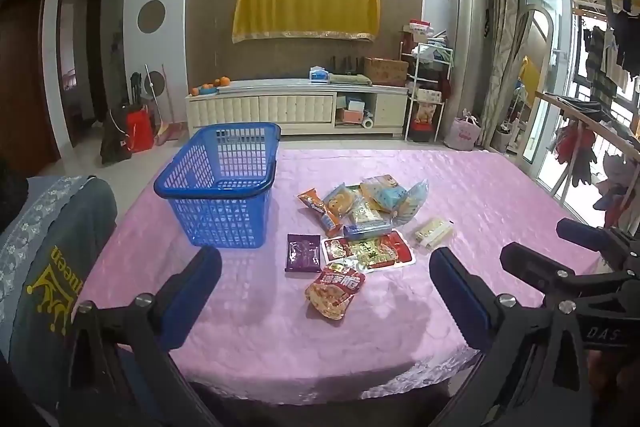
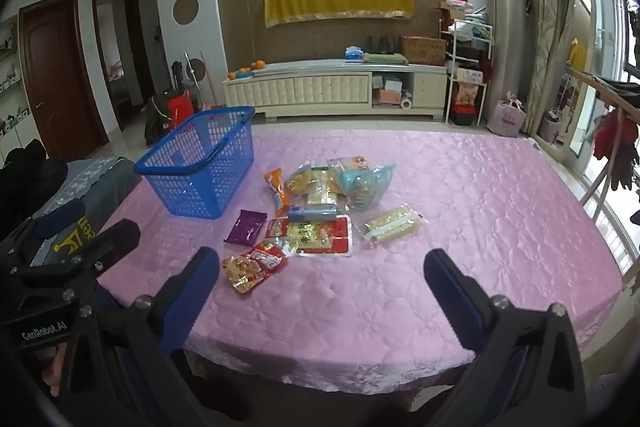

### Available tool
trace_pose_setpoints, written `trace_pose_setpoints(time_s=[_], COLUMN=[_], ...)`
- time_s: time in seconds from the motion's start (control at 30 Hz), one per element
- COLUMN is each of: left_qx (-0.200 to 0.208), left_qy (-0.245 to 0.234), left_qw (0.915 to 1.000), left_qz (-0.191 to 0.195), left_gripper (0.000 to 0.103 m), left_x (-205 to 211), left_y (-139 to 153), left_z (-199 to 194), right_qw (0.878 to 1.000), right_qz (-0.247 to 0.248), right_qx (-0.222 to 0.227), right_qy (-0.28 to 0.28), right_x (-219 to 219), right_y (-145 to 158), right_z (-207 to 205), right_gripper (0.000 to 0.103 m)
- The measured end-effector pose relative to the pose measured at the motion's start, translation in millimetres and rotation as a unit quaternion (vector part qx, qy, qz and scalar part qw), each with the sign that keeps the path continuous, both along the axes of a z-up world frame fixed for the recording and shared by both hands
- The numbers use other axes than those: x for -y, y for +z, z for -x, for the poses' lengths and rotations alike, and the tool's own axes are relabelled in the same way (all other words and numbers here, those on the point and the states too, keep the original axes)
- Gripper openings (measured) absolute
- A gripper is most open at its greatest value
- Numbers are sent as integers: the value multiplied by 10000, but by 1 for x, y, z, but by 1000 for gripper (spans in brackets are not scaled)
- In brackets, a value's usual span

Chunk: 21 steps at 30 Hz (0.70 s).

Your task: Organize snacks

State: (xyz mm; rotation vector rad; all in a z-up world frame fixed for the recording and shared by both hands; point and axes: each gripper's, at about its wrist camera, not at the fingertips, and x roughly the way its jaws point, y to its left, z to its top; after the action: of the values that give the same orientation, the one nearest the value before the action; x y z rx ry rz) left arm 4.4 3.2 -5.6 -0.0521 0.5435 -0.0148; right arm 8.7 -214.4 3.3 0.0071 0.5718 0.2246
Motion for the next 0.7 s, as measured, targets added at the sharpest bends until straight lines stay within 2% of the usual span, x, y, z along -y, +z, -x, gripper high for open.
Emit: trace_pose_setpoints(time_s=[0.7], left_qx=[-21], left_qy=[-11], left_qw=[10000], left_qz=[11], left_gripper=[103], left_x=[3], left_y=[-4], left_z=[1], right_qw=[10000], right_qz=[-29], right_qx=[-27], right_qy=[65], right_x=[1], right_y=[0], right_z=[1], right_gripper=[103])
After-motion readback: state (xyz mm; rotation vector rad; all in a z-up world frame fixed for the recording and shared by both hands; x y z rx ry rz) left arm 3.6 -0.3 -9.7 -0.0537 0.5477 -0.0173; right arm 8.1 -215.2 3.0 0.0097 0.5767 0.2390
